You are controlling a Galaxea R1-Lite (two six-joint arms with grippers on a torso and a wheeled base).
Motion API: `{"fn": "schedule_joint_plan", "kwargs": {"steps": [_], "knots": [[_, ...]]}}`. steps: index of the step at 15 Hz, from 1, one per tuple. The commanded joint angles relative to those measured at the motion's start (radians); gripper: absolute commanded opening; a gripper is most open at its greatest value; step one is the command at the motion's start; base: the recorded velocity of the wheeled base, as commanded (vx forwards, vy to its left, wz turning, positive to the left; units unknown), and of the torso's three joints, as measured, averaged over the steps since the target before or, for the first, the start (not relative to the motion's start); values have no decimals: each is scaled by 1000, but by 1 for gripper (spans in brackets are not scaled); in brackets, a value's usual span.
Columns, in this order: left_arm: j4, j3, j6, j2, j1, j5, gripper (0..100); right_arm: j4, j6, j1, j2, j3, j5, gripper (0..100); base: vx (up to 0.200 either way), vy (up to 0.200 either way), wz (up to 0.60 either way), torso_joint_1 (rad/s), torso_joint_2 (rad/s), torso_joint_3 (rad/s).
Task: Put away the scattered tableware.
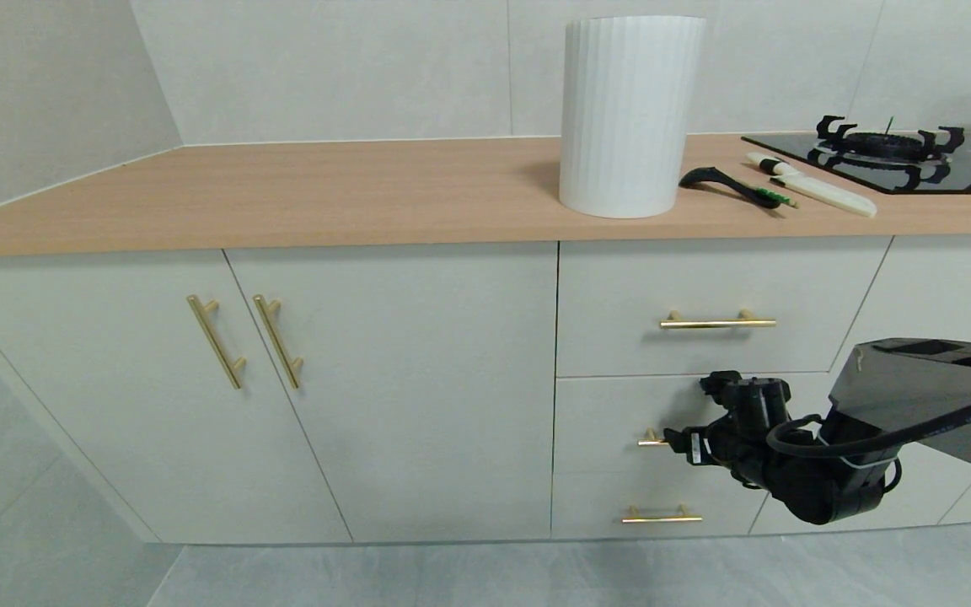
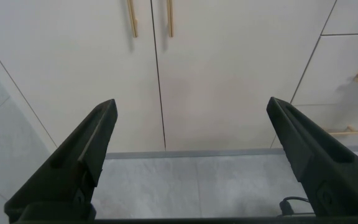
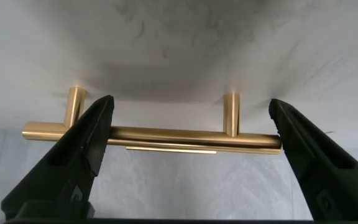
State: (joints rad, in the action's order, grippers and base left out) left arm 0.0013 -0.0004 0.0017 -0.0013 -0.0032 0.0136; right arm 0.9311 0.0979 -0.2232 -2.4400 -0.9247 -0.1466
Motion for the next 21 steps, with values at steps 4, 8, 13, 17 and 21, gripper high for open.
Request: {"fn": "schedule_joint_plan", "kwargs": {"steps": [4,8,13,17,21], "knots": [[0,-1,0,1,0,0,100,-60,0,-1,22,12,-1,100,0,0,0,0,0,0],[0,-1,0,1,0,0,100,-61,0,-1,26,13,1,100,0,0,0,0,0,0],[0,-1,0,1,0,0,100,-63,-1,-1,21,13,7,100,0,0,0,0,0,0],[0,0,0,1,0,0,100,-109,-1,-1,24,1,10,100,0,0,0,0,0,0],[0,-1,0,1,-1,0,100,-110,-3,-1,36,13,10,100,0,0,0,0,0,0]]}}
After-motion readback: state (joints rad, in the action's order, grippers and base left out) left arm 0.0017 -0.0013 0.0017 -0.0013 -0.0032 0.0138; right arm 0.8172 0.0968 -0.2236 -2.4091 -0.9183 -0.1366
